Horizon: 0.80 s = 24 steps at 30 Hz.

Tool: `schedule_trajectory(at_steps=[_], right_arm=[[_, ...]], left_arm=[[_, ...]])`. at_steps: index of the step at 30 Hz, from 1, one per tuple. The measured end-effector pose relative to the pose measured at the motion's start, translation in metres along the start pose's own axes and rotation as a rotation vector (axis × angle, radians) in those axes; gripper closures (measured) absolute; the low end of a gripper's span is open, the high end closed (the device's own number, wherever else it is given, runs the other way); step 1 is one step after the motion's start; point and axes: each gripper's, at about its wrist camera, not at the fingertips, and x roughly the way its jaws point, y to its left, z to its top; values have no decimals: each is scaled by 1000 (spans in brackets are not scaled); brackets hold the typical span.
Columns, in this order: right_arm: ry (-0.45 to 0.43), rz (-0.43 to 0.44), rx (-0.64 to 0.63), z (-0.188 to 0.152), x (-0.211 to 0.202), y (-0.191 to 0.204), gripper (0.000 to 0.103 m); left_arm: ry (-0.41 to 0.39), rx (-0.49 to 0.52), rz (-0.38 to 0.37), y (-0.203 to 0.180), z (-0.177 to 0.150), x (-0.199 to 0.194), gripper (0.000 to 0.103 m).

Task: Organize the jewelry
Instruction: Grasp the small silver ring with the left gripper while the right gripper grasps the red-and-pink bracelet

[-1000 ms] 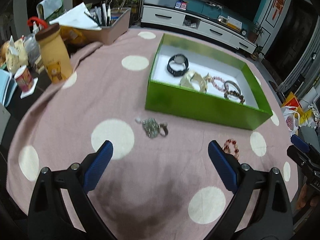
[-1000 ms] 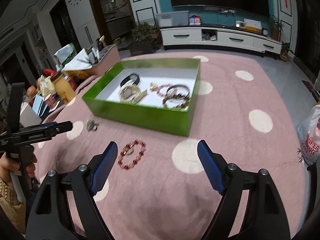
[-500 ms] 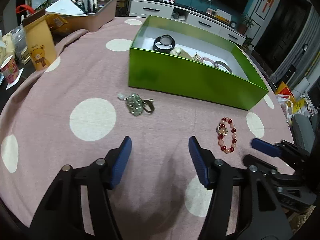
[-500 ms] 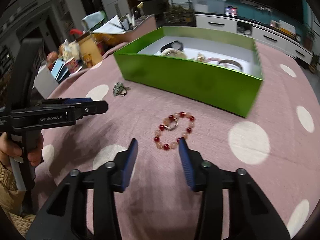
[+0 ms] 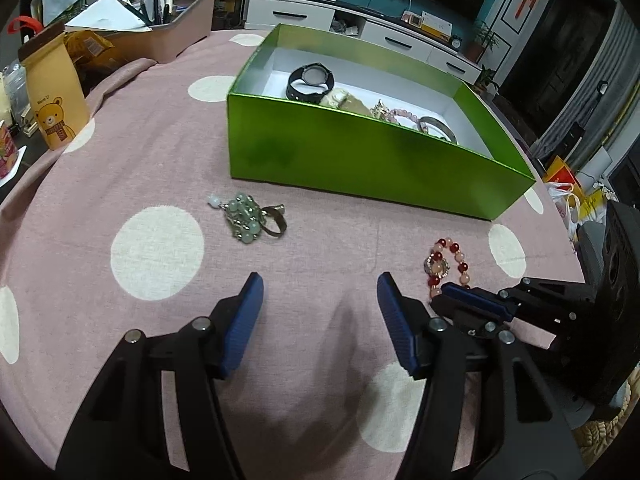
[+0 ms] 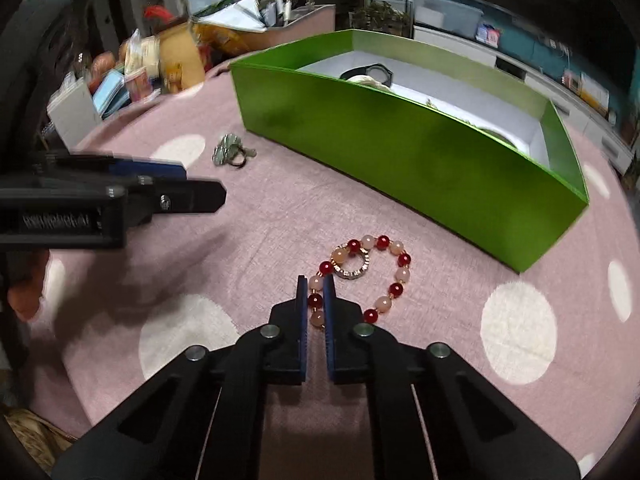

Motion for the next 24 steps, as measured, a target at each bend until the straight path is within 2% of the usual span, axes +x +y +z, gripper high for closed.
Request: schedule_trajectory(at_steps=[4,8,13,15,17,21,24], right_arm=[[-110,143,216,-5,-32,-42,96],[-213,187,349,-10,-66,-79,96],[-264,155,395,-19,-89,-100,96],[-271,149,399,-21,-93,-104,96],[-277,150,407,-24,-96,-108,96],[-284,149,414,-28,-97,-112,96],[-294,150,412,-28,-99,-111,96]], left_arm=[[9,41,-12,-13,-1,1,47],[30,122,-44,-43,-3,11,47],[51,224,-82,-82,-3,28,51],[60,250,-81,-93,-2,37,57],[67,260,-73,-99,-1,43,68],[62,270,-56,-103,1,50,80],[52,264,-61,-101,2,51,83]])
